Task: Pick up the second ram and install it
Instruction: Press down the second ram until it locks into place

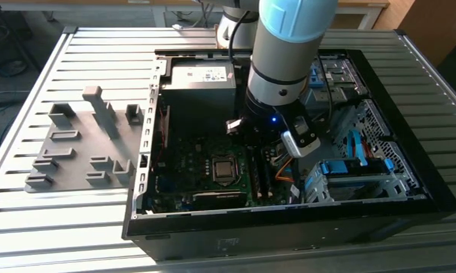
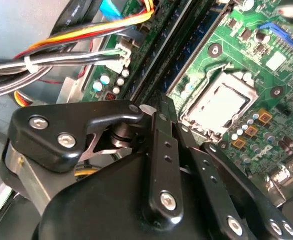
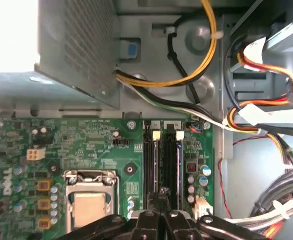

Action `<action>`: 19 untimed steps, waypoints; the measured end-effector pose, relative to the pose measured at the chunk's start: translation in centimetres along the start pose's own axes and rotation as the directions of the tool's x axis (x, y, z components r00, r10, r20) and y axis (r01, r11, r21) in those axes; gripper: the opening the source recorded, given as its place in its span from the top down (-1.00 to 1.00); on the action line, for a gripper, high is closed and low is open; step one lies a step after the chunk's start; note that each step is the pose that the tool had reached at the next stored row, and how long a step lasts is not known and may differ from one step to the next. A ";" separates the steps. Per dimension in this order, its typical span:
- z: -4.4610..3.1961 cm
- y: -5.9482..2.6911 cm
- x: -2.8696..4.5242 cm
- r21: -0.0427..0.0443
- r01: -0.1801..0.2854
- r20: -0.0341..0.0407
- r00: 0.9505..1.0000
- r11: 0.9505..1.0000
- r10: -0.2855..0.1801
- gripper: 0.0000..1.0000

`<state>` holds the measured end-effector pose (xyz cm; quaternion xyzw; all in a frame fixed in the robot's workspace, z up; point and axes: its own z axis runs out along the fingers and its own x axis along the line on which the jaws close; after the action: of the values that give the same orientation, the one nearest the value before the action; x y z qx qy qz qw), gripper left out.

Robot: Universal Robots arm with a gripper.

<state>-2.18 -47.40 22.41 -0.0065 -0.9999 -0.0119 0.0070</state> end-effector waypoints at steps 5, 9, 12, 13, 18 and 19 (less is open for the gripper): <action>-1.41 0.01 0.03 0.001 0.000 0.000 1.000 1.000 0.000 0.79; -1.82 0.02 0.04 0.001 0.000 0.000 1.000 1.000 0.000 0.79; -1.83 0.02 0.04 0.001 0.000 0.000 1.000 1.000 0.000 0.79; -1.83 0.02 0.04 0.001 0.000 0.000 1.000 1.000 0.000 0.79; -1.83 0.02 0.04 0.001 0.000 0.000 1.000 1.000 0.000 0.79; -1.83 0.02 0.04 0.001 0.000 0.000 1.000 1.000 0.000 0.79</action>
<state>-2.19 -47.42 24.24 -0.0065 -0.9999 -0.0114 0.0072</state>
